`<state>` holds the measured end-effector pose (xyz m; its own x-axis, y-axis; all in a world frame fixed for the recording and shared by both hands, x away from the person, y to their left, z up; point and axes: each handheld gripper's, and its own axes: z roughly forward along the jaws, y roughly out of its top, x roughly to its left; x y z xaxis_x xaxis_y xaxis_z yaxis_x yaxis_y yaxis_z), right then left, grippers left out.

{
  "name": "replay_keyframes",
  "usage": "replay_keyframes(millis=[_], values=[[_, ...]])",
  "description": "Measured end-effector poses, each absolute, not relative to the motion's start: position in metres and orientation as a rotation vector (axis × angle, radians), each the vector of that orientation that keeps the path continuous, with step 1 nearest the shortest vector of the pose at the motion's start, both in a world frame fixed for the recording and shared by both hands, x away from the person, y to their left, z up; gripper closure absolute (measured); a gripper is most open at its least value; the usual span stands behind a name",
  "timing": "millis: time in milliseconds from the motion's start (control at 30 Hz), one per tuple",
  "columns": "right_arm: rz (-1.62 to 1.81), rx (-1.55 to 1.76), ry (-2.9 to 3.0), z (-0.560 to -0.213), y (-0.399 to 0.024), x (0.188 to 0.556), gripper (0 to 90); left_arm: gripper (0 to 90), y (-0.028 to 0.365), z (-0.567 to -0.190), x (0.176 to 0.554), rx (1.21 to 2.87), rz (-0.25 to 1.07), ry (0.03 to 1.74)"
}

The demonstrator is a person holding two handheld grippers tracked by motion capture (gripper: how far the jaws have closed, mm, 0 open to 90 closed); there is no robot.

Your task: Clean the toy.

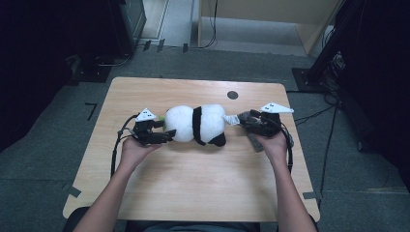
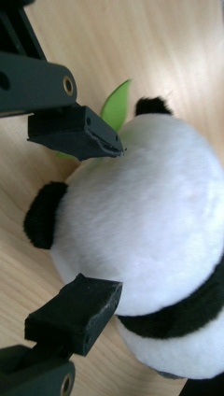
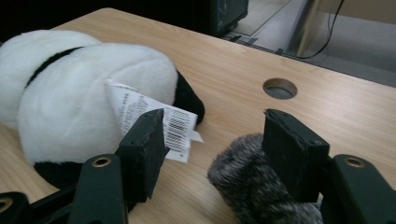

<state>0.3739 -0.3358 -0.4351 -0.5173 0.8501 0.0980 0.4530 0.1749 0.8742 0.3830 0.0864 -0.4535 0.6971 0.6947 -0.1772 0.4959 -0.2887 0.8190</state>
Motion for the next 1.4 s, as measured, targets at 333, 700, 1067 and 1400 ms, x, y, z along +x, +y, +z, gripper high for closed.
replay_keyframes(millis=[333, 700, 1067, 1400], values=[[1.213, 1.315, 2.035, -0.454, -0.361, 0.383, 33.5, 23.8, 0.078, -0.448, 0.406, 1.950, 0.220, 0.937], [1.193, 1.380, 2.116, -0.481, -0.372, 0.394, 37.1, 9.1, 0.079, -0.465, 0.415, 1.953, 0.167, 0.967], [1.137, 1.352, 2.136, -0.492, -0.375, 0.392, 40.7, 9.3, 0.079, -0.472, 0.416, 1.963, 0.131, 0.945], [1.078, 1.366, 2.225, -0.506, -0.369, 0.400, 52.9, 23.3, 0.082, -0.474, 0.411, 1.933, 0.113, 0.935]])
